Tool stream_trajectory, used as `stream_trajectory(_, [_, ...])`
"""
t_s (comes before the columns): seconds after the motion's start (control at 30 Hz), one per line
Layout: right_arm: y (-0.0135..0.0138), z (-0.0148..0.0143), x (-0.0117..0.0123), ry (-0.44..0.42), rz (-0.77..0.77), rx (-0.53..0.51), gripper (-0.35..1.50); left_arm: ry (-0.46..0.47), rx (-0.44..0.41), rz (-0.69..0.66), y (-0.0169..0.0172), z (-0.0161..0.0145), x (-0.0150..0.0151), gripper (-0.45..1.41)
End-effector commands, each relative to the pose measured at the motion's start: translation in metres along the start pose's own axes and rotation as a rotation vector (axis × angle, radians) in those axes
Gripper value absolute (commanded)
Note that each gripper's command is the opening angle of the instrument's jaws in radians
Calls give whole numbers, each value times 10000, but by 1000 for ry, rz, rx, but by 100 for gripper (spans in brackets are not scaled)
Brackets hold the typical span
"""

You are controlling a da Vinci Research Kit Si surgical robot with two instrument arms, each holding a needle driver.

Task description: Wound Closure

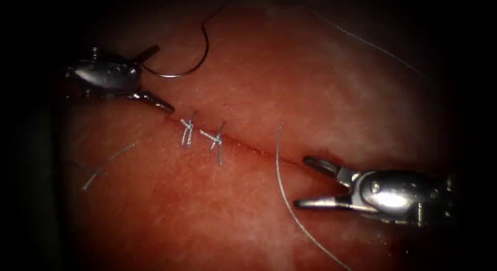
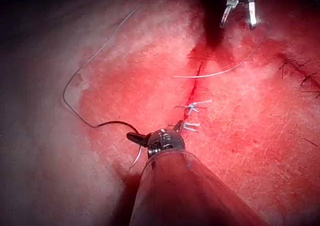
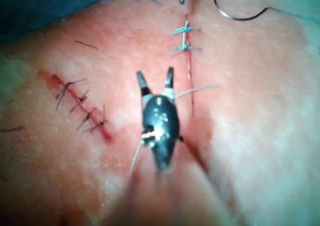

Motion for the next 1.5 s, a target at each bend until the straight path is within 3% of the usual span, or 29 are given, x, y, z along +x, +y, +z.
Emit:
stream_trajectory(0.03, [-12, 6, -8, -1, 3, 7, 89, -23, -15, 14, 8, 10, -7, 94])
stream_trajectory(0.3, [-12, 8, -8, -1, 3, 6, 93, -182, -79, 88, -3, 32, -21, 96])
stream_trajectory(0.67, [-16, 14, -7, 0, 3, 2, 99, -217, -85, 103, -39, 49, -20, 93])
stream_trajectory(1.0, [-19, 19, -6, 0, 3, -1, 104, -301, -114, 142, -33, 74, -45, 84])
stream_trajectory(1.1, [-19, 19, -6, 0, 3, -1, 106, -314, -115, 151, -35, 80, -50, 74])
stream_trajectory(1.17, [-19, 19, -6, 0, 3, -1, 106, -321, -117, 155, -37, 82, -52, 54])
stream_trajectory(1.23, [-20, 20, -6, 1, 3, -1, 106, -326, -120, 157, -39, 83, -51, 19])
stream_trajectory(1.3, [-21, 20, -5, 1, 3, -1, 106, -327, -118, 157, -39, 82, -51, -45])
stream_trajectory(1.5, [-20, 19, -2, -3, 7, 0, 93, -319, -76, 201, -24, 72, -46, -45])
